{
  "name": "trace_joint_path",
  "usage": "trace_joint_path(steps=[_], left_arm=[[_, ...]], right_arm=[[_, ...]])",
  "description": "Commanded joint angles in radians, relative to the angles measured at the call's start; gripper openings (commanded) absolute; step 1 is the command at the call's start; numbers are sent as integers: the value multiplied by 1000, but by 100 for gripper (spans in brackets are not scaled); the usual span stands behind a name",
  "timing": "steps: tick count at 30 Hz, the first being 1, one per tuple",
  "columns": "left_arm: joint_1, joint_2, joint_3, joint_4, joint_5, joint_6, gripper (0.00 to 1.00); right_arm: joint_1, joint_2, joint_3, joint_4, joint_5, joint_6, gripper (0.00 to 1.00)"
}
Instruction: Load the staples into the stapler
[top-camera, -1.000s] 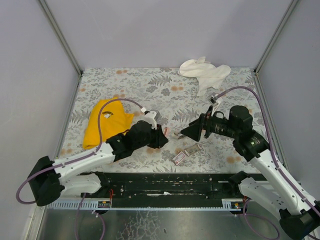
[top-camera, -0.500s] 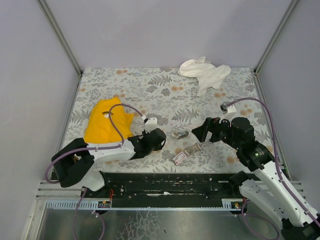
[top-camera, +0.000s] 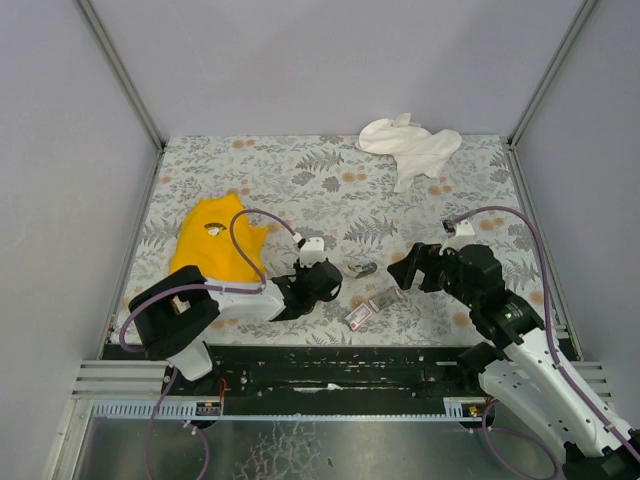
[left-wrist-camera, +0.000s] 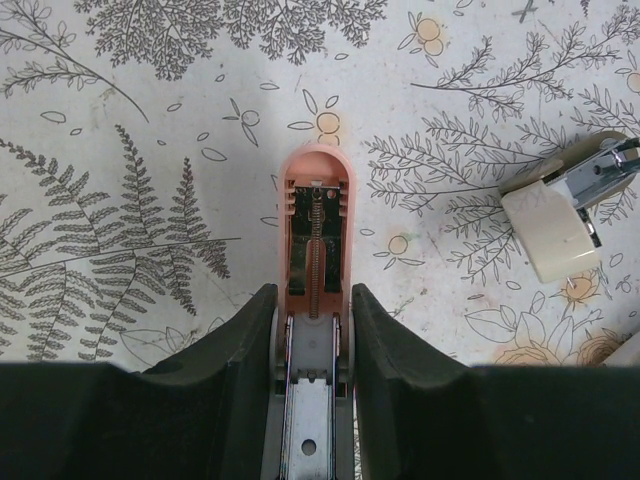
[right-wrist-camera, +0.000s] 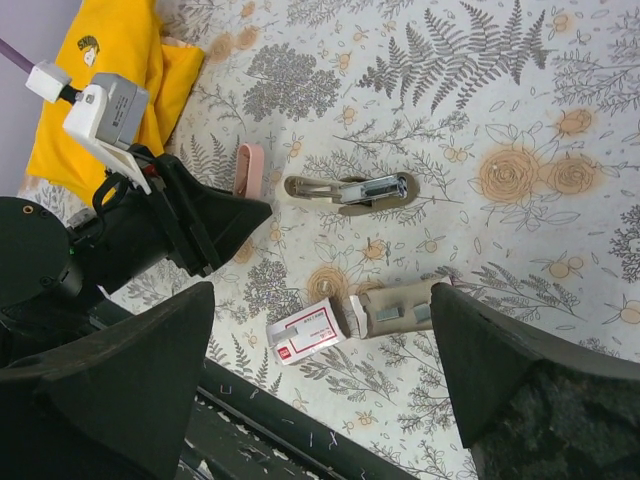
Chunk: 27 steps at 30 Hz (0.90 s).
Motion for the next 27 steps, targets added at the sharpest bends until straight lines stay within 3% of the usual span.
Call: trace_joint_path(steps=[1,19,27], left_arm=[[-5,23,1,102,-66,54,8],[-7,11,-45,99,-3,19,42],[-6,-30,-38,76,-5,26,44]], right_arm=[[0,-14,-10,58,30,30,95],[0,-41,-35,45,37,58,95],[0,-66,-37,30,40,65,95]])
